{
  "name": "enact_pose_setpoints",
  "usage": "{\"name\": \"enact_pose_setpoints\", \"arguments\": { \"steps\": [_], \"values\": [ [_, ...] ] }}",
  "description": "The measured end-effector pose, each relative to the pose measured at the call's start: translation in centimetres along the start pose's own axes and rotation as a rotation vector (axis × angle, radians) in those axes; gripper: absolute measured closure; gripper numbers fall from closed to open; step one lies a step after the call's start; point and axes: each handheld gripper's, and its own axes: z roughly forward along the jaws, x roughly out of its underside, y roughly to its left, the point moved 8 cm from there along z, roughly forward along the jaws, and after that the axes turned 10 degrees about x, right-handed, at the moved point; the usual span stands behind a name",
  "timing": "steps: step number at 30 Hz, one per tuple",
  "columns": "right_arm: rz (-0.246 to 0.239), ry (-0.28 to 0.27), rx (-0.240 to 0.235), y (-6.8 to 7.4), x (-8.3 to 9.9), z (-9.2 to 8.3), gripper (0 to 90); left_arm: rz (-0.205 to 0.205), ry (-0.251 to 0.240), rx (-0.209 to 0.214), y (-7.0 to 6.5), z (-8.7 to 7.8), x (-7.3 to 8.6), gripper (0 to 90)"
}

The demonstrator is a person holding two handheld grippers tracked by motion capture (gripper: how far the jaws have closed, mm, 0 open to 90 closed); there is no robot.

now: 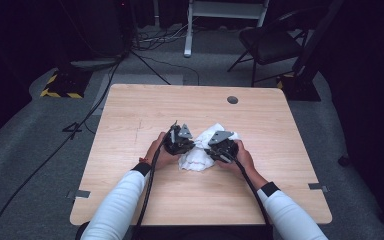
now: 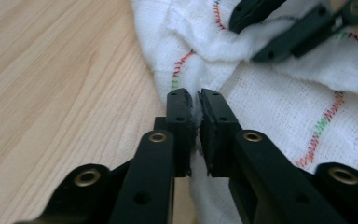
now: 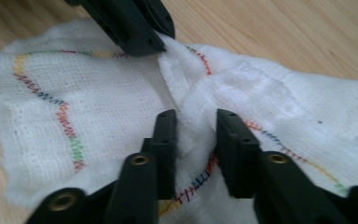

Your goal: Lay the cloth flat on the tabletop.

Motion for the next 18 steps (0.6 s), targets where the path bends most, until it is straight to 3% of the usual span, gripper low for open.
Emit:
{"name": "enact_pose_setpoints", "arguments": {
  "steps": [9,14,18],
  "values": [
    [0.032,-0.057,0.037,-2.3,0.8,-3.5,83.0,-0.027,-0.044,-0.031,0.5,-2.7,0.5,85.9],
    [0.067,-0.086,0.052,-3.8,1.9,-6.2,83.5,-0.024,-0.038,-0.039,-0.2,-4.3,1.2,85.9],
    [0.078,-0.081,0.049,-4.1,3.8,-8.0,83.5,-0.034,-0.039,-0.030,-1.0,-5.2,1.9,85.9]
  ]
}}
